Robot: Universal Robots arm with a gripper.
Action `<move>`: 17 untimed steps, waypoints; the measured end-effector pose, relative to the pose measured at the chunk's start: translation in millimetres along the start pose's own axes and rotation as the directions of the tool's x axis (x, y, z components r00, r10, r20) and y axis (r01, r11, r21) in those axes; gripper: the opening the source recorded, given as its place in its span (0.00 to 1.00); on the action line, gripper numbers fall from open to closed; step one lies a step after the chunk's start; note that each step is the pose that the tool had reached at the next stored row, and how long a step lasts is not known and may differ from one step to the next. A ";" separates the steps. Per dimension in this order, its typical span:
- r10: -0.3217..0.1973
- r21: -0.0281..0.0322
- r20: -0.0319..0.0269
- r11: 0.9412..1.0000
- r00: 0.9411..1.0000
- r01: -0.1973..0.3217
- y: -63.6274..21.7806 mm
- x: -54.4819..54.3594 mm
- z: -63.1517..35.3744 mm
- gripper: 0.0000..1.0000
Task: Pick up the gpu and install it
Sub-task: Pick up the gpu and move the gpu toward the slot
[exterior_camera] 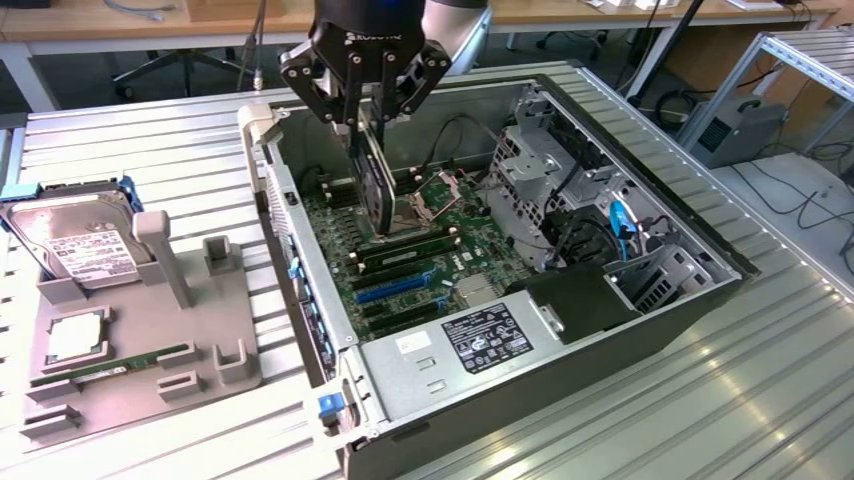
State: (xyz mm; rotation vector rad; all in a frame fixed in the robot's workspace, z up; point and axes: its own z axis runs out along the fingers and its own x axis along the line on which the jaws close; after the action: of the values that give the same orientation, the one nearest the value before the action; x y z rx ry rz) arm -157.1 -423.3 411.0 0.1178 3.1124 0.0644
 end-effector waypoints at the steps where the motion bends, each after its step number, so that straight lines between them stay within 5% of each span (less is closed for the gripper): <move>1: 0.000 0.000 0.000 1.000 1.000 0.000 0.1 -0.9 0.3 0.27; 17: 0.000 0.002 0.000 1.000 1.000 0.000 1.3 -20.7 6.1 0.27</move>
State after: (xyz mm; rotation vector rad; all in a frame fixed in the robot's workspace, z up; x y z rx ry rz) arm -136.2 -423.3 405.5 0.1179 3.1124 0.0615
